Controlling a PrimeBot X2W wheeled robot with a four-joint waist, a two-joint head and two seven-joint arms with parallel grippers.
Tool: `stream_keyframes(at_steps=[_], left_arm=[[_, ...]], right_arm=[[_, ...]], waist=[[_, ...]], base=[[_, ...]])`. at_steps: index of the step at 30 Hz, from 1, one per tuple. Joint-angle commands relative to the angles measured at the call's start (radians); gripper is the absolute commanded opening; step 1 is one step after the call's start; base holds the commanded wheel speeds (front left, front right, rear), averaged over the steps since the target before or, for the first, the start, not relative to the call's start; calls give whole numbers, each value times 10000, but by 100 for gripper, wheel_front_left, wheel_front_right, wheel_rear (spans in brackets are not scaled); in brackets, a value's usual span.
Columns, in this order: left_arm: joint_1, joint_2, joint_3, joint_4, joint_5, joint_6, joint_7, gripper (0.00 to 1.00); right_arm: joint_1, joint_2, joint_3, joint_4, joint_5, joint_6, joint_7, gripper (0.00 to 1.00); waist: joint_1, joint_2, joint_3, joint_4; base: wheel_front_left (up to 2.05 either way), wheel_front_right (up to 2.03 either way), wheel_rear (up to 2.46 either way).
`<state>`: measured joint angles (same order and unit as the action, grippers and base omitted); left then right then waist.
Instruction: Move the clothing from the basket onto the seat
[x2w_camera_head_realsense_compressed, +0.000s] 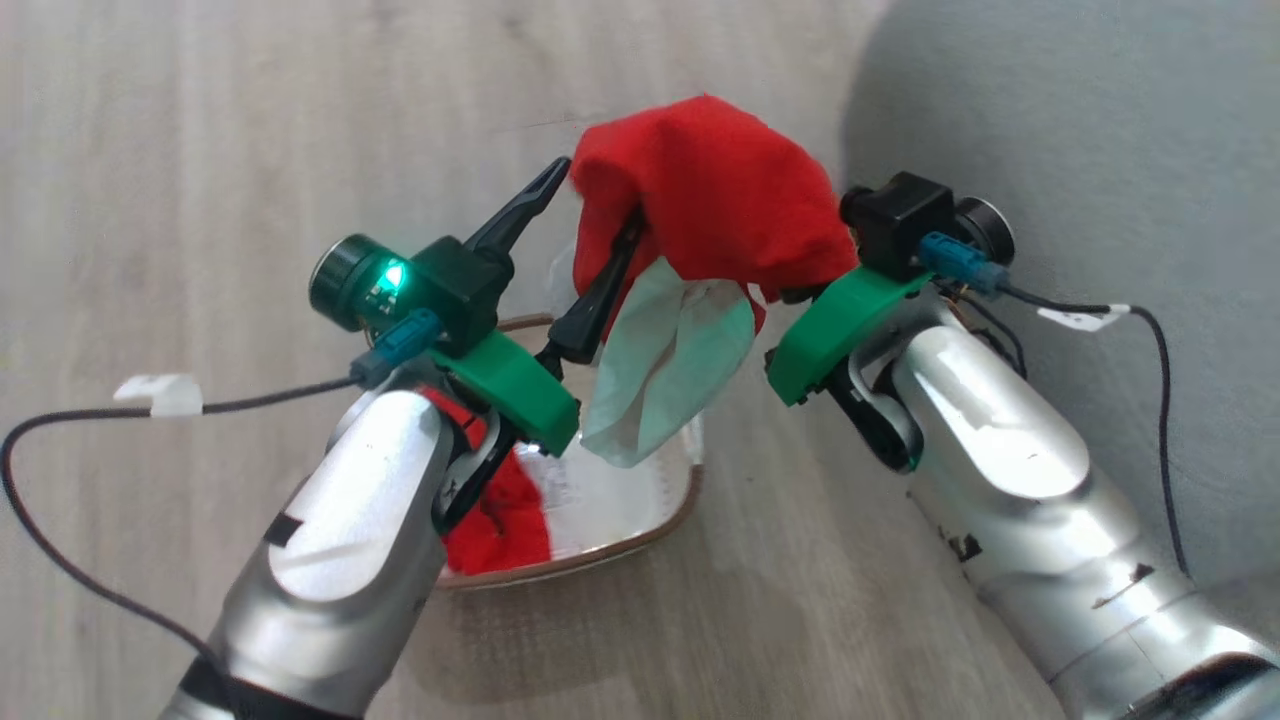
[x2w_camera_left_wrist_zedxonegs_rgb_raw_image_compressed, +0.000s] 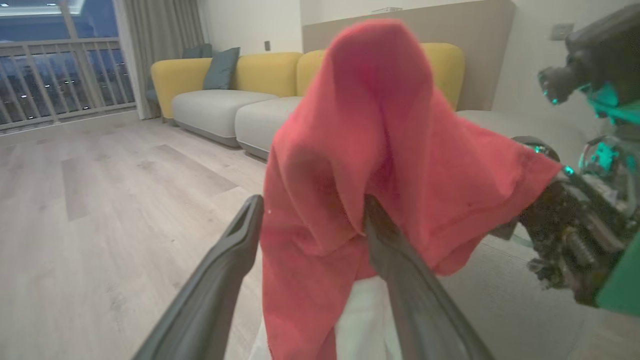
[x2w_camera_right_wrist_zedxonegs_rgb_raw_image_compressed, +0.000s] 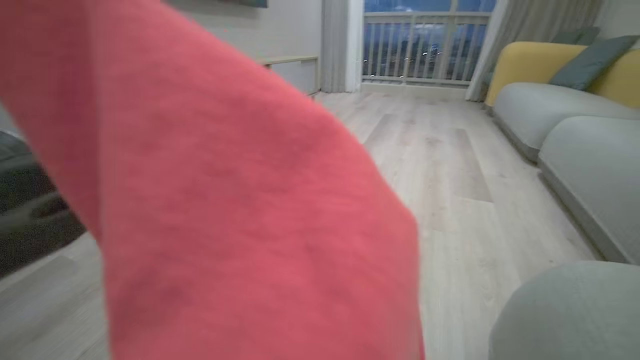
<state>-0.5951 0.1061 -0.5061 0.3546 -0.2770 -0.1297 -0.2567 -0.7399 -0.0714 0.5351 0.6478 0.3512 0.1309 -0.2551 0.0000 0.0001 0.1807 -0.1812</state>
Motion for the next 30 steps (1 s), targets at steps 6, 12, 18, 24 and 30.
stream_keyframes(at_steps=[6, 12, 18, 24, 30], left_arm=[[-106, 396, 292, -269, -37, -9, -51, 100], [36, 514, 524, -239, -62, -9, -51, 100], [-71, 338, 291, -224, -69, -9, -51, 100], [-268, 352, 35, -213, -111, -10, -51, 100], [-333, 601, -190, -280, -157, -10, -51, 100]], right_arm=[[325, 112, -508, -1099, -205, -2, -67, 0], [765, 58, -931, -1614, -221, -2, -67, 0], [1355, -170, -1815, -2162, -449, -2, -67, 0], [1934, -349, -2732, -2927, -791, -2, -67, 0], [1772, -385, -3736, -3205, -1197, -2, -67, 0]], waist=[[0, -1, 63, -1896], [0, -1, 94, -3083], [0, -1, 266, -3492], [0, -1, 633, -3570], [0, -1, 1249, -3573]], base=[[0, 0, 0], [0, 0, 0], [0, 0, 0], [0, 0, 0], [0, 0, 0]])
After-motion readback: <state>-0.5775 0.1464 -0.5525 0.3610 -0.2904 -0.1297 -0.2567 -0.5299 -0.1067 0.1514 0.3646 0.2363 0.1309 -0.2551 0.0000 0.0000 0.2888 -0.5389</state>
